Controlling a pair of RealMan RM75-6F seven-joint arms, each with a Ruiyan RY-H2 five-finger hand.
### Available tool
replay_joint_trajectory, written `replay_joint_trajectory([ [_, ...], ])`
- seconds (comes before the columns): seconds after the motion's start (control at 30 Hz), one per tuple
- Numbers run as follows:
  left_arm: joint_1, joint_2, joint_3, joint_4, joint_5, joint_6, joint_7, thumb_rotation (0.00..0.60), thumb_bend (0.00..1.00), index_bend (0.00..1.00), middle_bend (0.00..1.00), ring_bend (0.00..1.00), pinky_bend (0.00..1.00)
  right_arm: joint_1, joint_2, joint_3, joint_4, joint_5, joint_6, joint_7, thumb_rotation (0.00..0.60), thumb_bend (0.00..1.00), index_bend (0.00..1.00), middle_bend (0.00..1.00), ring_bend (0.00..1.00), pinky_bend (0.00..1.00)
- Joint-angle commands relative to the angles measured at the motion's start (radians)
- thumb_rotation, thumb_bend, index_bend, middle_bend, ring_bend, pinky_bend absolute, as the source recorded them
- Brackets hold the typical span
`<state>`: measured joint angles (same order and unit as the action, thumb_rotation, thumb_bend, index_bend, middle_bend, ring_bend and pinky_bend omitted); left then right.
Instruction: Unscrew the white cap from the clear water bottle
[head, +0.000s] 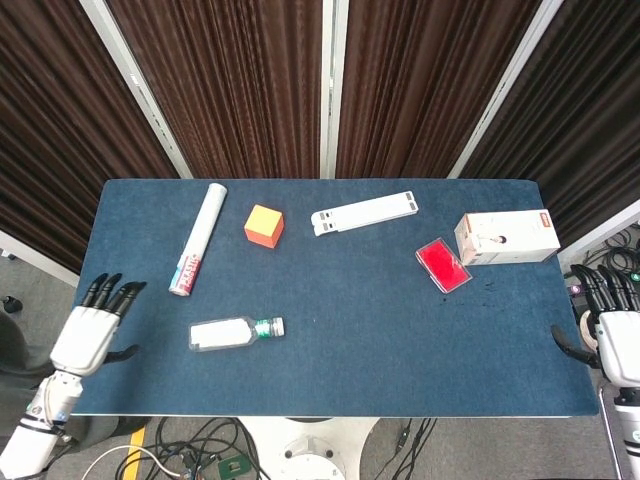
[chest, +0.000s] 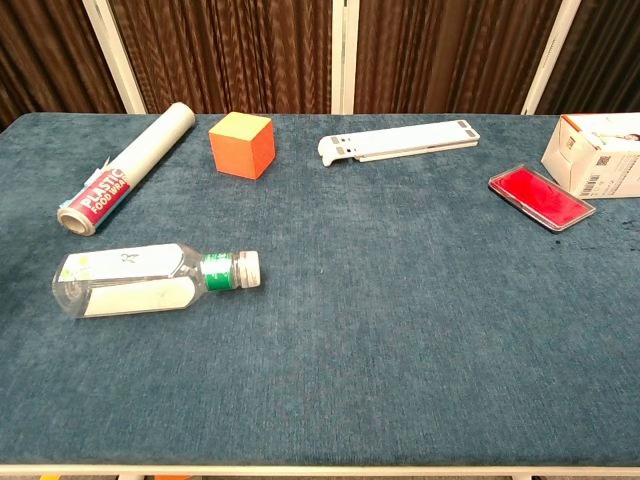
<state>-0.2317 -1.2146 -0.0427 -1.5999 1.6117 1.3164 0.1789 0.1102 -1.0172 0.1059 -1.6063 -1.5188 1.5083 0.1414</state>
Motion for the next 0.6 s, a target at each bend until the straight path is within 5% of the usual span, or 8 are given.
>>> replay_joint_trajectory([
  [0.03, -0.075, -0.053, 0.004, -0.019, -0.003, -0.109, 0.023, 0.600, 0.03, 0.10, 0.14, 0.05, 0.05, 0.000, -0.002, -0.001, 0.004, 0.002, -0.004, 0.004, 0.600, 0.22, 0.06, 0.11, 0.00, 0.00],
  [0.37, -0.174, -0.174, -0.023, 0.032, -0.149, -0.288, 0.091, 0.600, 0.03, 0.11, 0.14, 0.05, 0.07, 0.010, -0.015, -0.004, 0.016, 0.012, -0.031, 0.012, 0.600, 0.22, 0.06, 0.11, 0.00, 0.00],
  [0.6, -0.186, -0.261, -0.020, 0.054, -0.239, -0.306, 0.174, 0.600, 0.03, 0.17, 0.17, 0.10, 0.09, 0.023, -0.020, -0.003, 0.025, 0.024, -0.062, 0.014, 0.600, 0.22, 0.06, 0.11, 0.00, 0.00],
])
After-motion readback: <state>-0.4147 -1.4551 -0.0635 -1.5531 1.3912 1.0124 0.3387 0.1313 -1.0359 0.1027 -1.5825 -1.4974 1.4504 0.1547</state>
